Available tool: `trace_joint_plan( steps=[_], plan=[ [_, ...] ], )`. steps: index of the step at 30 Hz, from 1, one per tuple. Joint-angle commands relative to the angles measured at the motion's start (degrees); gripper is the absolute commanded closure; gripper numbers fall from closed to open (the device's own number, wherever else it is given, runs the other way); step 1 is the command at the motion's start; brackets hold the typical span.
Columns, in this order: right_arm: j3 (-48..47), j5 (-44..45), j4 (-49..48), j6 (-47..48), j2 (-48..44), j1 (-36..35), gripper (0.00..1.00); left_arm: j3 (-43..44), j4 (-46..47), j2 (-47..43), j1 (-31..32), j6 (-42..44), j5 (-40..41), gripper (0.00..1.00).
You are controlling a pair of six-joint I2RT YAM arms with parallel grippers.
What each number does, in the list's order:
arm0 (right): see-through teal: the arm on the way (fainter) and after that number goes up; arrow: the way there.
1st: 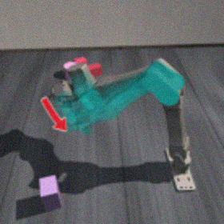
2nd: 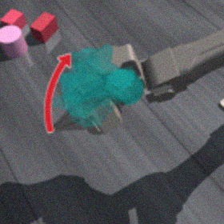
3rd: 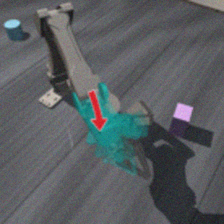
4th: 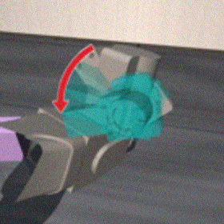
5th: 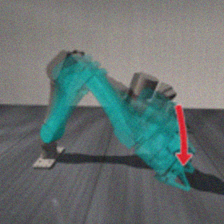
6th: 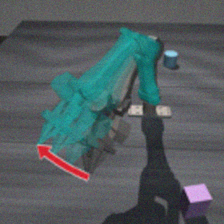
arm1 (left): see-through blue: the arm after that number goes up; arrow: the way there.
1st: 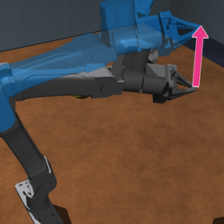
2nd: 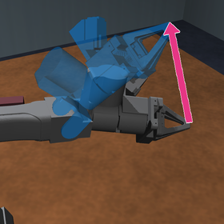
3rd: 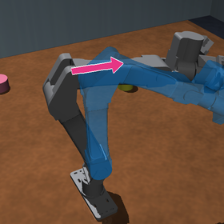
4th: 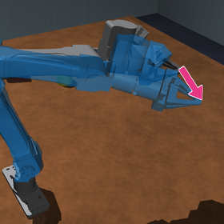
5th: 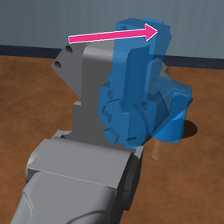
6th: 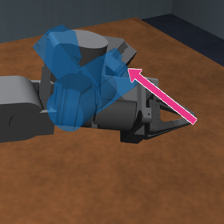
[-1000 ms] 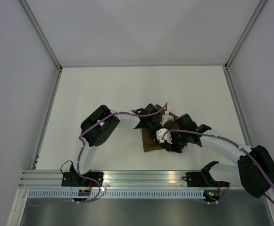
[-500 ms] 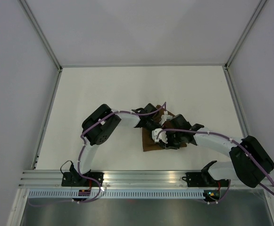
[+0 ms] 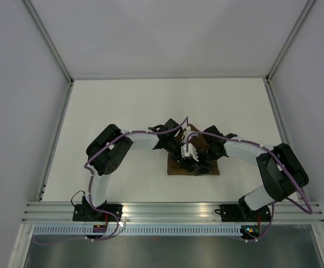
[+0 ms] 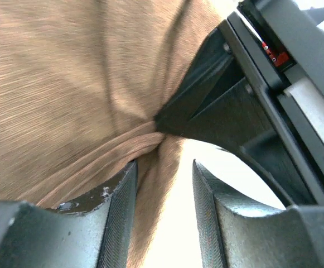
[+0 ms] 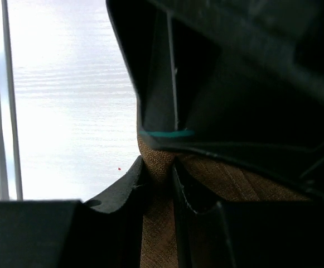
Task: Fold the napkin, place the utensils inside, and roll it up
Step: Roll the napkin at the center of the board.
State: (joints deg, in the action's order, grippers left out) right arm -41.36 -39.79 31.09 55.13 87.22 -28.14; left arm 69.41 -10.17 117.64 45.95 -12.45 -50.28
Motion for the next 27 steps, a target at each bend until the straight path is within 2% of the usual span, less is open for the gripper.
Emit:
trace_joint_plan(
  steps=[1,10,14,20,23,27],
  plan=[
    [-1.7,-2.8,7.5,5.0,6.0,1.9,0.86,-1.3,0.8,-6.3,-0.5,-3.4,7.6,0.50],
    [-7.7,-4.9,15.8,10.2,14.5,3.7,0.85,-10.1,5.7,-19.3,-2.4,-6.1,23.6,0.48],
    [-11.5,-5.9,20.7,11.8,18.9,4.6,0.85,-16.0,9.8,-26.4,-2.4,-7.6,33.8,0.46],
    [-14.3,-4.3,22.3,11.1,22.4,5.2,0.85,-26.0,18.8,-36.2,-2.0,-8.6,40.1,0.46],
    [-15.8,-4.3,23.5,11.0,24.2,5.3,0.85,-30.5,21.9,-41.2,0.4,-5.8,45.6,0.46],
    [-17.6,-4.9,24.9,11.1,26.6,5.6,0.85,-35.0,24.9,-46.4,7.5,-0.5,52.9,0.45]
  ],
)
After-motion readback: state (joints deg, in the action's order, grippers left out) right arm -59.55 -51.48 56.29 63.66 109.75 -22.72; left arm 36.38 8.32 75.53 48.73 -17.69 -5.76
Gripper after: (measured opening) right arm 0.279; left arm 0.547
